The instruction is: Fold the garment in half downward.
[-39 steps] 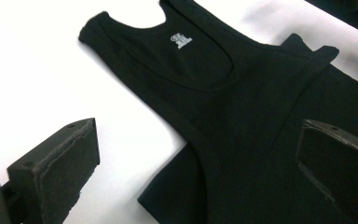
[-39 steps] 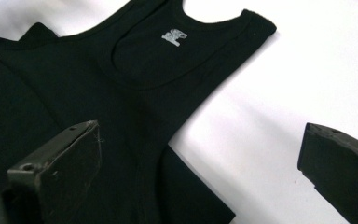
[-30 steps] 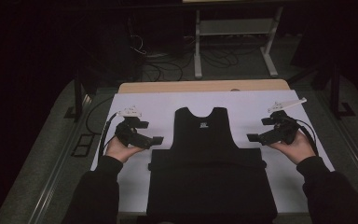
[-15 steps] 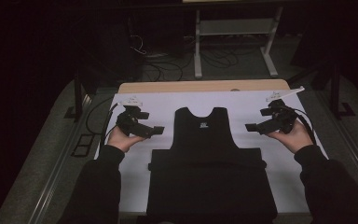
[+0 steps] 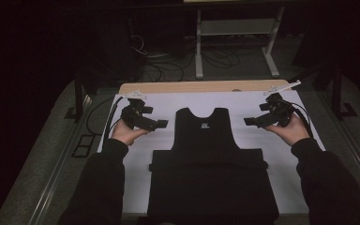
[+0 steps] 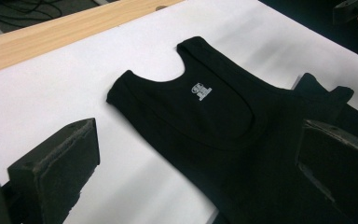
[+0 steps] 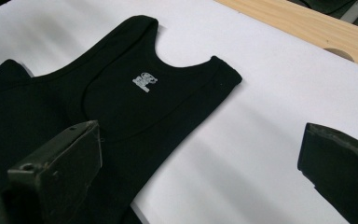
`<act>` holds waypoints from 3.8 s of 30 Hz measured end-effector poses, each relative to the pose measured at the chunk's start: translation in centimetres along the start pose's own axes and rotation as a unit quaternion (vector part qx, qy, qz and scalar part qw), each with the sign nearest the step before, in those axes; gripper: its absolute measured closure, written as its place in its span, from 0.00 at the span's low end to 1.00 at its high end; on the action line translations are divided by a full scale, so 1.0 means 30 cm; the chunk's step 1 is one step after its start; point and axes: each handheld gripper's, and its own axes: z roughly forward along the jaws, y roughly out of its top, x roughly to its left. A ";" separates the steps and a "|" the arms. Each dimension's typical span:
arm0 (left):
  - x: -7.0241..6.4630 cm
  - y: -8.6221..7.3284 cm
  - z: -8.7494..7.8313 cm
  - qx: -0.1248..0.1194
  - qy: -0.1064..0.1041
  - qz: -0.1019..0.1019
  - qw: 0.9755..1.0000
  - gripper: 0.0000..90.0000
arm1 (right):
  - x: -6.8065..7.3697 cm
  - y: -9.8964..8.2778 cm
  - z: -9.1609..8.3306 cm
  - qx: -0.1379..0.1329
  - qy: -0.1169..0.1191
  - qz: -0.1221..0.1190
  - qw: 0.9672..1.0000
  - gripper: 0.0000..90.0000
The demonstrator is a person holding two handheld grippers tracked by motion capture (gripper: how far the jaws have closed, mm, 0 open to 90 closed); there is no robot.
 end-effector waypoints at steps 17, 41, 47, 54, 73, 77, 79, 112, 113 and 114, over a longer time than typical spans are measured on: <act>0.049 0.020 0.074 0.004 0.001 -0.011 1.000 0.00 | -0.024 0.025 0.087 0.004 -0.002 0.008 1.000 0.00; 0.141 0.011 0.195 0.018 0.025 -0.043 0.999 0.00 | -0.054 0.099 0.175 0.010 -0.012 0.003 1.000 0.01; 0.165 0.000 0.209 0.012 0.029 -0.056 0.998 0.00 | -0.057 0.092 0.206 0.022 -0.012 0.000 1.000 0.03; 0.181 -0.013 0.235 0.013 0.029 -0.064 0.997 0.00 | -0.064 0.089 0.247 0.027 -0.016 0.001 1.000 0.03; 0.199 -0.054 0.332 0.020 0.029 -0.091 0.995 0.00 | -0.095 0.061 0.376 0.014 -0.011 0.031 0.999 0.16; 0.202 -0.058 0.339 0.014 0.028 -0.092 0.995 0.06 | -0.088 0.063 0.392 0.019 -0.027 0.022 0.999 0.20; 0.201 -0.060 0.346 0.014 0.030 -0.091 0.995 0.08 | -0.089 0.060 0.398 0.023 -0.029 0.024 0.999 0.21; 0.168 -0.068 0.412 0.040 0.082 -0.092 0.992 0.49 | -0.068 0.030 0.459 0.042 -0.031 0.047 0.998 0.67; 0.168 -0.068 0.412 0.040 0.082 -0.092 0.992 0.51 | -0.068 0.030 0.459 0.042 -0.031 0.047 0.998 0.67; 0.169 -0.068 0.414 0.037 0.083 -0.100 0.991 0.53 | -0.068 0.030 0.460 0.041 -0.030 0.048 0.998 0.73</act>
